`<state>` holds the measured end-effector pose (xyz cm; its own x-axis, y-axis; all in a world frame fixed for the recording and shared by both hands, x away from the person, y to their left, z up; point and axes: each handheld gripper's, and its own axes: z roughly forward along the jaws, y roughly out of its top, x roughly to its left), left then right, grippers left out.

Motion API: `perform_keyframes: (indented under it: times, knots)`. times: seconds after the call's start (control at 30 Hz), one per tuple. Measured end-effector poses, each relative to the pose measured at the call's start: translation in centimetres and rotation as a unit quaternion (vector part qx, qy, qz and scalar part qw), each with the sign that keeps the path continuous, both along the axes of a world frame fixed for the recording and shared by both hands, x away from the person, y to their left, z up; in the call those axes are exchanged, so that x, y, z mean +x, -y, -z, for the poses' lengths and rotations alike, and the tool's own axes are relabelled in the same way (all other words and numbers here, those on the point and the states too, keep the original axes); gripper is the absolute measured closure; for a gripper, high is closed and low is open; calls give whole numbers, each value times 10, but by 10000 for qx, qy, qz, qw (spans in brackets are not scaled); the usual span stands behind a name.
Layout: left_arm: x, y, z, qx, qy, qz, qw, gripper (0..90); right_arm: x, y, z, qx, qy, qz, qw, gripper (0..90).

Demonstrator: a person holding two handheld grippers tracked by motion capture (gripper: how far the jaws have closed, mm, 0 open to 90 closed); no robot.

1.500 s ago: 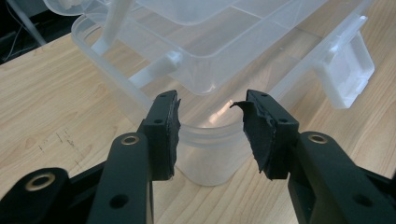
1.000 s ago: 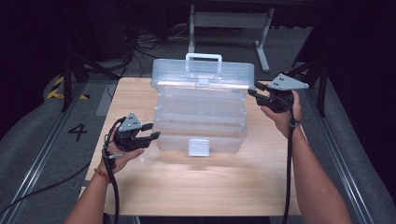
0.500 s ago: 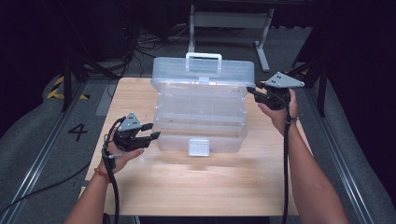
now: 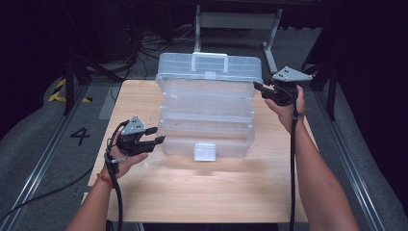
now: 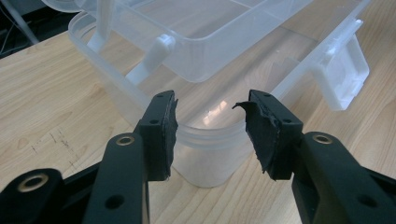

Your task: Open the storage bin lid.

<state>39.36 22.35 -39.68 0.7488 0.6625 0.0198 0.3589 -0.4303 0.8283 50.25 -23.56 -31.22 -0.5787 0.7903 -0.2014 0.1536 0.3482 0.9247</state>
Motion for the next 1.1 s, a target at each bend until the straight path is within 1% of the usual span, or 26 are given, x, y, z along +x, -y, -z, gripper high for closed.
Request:
perform_keyframes:
  times: [0.2,0.27,0.3,0.4,0.53,0.6,0.67,0.73,0.97,1.1]
  knots:
    - [0,0,0,-11,-3,2,10000,538,5,-1,4,-66,-2,24,10000,662]
    - [0,0,0,-2,1,1,10000,539,7,-3,8,-156,5,34,9999,654]
    - [0,0,1,-8,-1,2,10000,538,9,-4,10,-213,-44,44,9998,649]
    - [0,-1,1,-22,6,17,10000,538,13,-3,14,-157,-118,15,9998,644]
    - [0,-1,1,-47,2,10,10000,535,15,-3,15,-168,-113,7,9998,644]
    - [1,-1,1,-47,0,20,10000,533,18,-1,18,-72,-173,-26,9998,648]
    - [1,-1,1,-48,-8,24,10000,533,19,-1,18,-70,-181,-1,9998,651]
    - [1,-1,1,-39,-9,27,10000,533,21,-1,17,-2,-275,10,9996,655]
    - [2,-1,1,-45,14,48,10000,532,29,-2,13,10,-377,74,9993,657]
    - [2,-2,1,-33,18,51,10000,530,35,-5,14,-50,-391,151,9991,659]
